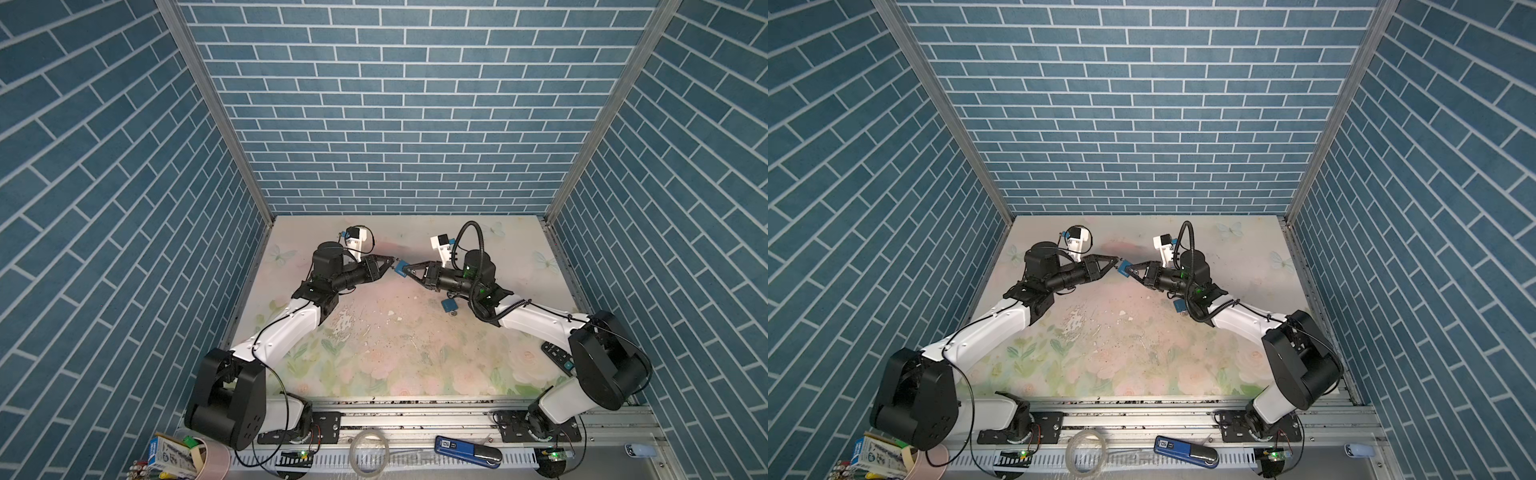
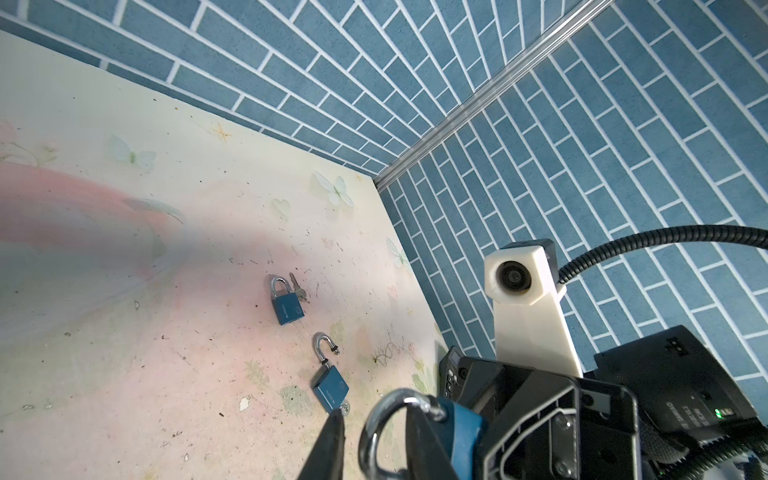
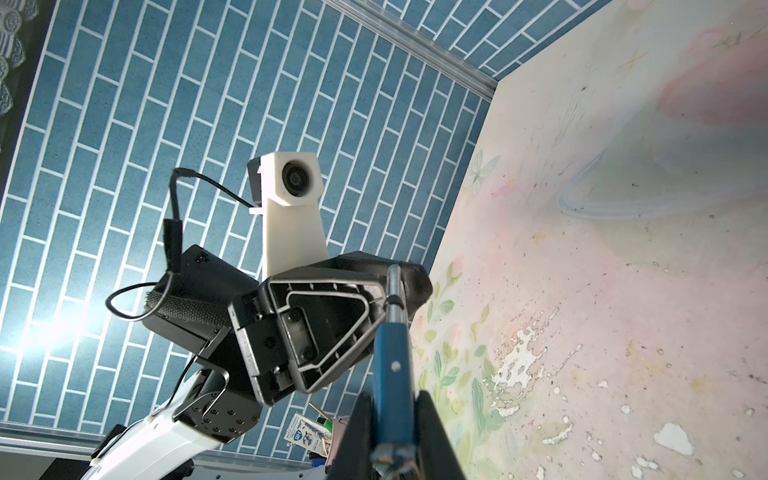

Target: Lock with the key

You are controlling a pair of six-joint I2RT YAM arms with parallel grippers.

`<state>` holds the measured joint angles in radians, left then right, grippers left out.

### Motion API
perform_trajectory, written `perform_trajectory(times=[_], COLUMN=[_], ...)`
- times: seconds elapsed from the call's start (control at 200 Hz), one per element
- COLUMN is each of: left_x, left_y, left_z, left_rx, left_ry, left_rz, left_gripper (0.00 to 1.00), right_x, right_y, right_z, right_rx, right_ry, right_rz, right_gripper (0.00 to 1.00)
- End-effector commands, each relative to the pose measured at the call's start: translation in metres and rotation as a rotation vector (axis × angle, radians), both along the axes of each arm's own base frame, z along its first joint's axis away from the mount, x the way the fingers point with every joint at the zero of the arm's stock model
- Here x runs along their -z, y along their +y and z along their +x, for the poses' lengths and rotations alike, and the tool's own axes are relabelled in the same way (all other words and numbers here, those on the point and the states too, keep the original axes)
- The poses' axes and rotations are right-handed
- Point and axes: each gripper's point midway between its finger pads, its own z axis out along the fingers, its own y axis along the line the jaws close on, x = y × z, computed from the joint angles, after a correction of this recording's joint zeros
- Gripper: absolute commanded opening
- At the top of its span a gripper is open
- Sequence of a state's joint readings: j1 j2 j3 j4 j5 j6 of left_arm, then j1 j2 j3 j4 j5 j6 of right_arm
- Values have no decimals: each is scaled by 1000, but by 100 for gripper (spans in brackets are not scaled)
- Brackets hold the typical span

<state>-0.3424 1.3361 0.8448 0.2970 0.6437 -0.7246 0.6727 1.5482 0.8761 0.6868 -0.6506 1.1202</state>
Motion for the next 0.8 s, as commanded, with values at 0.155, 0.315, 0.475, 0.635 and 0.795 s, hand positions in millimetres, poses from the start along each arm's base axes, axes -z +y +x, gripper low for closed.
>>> perform_trajectory(times=[0.155, 0.315, 0.475, 0.635, 0.795], left_x=[-11, -13, -14, -14, -13], left_y=[2, 2, 3, 1, 1], left_z=[7, 8, 11, 11, 11], left_rx=[-14, -17, -23, -18, -11], left_ry=[-35, -37, -38, -38, -33], left_rz=[-2, -5, -10, -15, -20], left_gripper=[27, 26, 24, 22, 18], right_x=[-37, -37, -36, -35, -36], right_y=[1, 1, 1, 1, 1], right_z=[-9, -10, -10, -9, -10], right_rx=[-29, -32, -30, -30, -33], right_ry=[-117, -118, -117, -113, -116], right_rz=[67, 66, 65, 63, 64], right_gripper=[0, 0, 0, 0, 0])
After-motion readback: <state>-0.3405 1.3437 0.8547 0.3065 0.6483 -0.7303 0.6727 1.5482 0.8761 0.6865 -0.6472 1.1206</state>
